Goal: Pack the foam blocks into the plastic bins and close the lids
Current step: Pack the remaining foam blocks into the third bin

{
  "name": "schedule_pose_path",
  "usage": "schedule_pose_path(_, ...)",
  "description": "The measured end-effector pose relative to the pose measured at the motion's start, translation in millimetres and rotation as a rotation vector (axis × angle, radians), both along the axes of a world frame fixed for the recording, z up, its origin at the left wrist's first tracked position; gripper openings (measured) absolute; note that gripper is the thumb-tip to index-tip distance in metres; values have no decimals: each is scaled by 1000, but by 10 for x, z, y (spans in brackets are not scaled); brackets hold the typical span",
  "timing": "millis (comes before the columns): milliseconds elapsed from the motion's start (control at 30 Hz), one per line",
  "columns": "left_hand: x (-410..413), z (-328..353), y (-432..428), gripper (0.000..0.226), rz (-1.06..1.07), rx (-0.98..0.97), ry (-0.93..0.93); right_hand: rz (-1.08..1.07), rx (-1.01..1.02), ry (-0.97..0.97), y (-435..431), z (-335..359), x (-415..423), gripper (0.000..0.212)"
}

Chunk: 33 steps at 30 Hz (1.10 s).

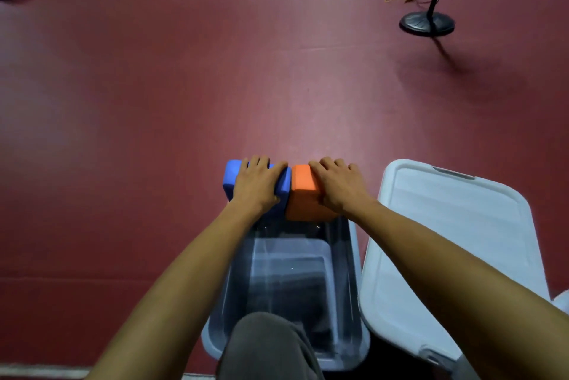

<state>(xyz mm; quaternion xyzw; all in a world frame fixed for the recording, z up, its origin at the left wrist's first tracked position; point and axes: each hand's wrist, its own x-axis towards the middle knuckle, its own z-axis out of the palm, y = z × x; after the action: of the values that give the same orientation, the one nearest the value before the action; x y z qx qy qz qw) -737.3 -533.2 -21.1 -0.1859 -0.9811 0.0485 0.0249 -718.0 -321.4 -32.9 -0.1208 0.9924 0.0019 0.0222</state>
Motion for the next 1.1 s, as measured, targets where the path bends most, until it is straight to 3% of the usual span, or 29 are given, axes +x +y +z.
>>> schedule_pose_path(200,-121,-669,-56,82,86,11,-129,45,33,-73,-55,-607,-210,85)
schedule_pose_path(300,-168,-997,17,84,101,-9,-204,43,54,-104,-32,-927,-279,76)
schedule_pose_path(467,-396,-1452,54,79,191,45,-193,26,68,-122,-106,-1313,-472,78)
schedule_pose_path(733,-834,-1947,125,83,193,53,-179,-29,77,-110,-72,-1739,-816,73)
schedule_pose_path(1100,-895,-2315,22,88,186,34,-326,-17,64,-158,-67,-2115,-876,74)
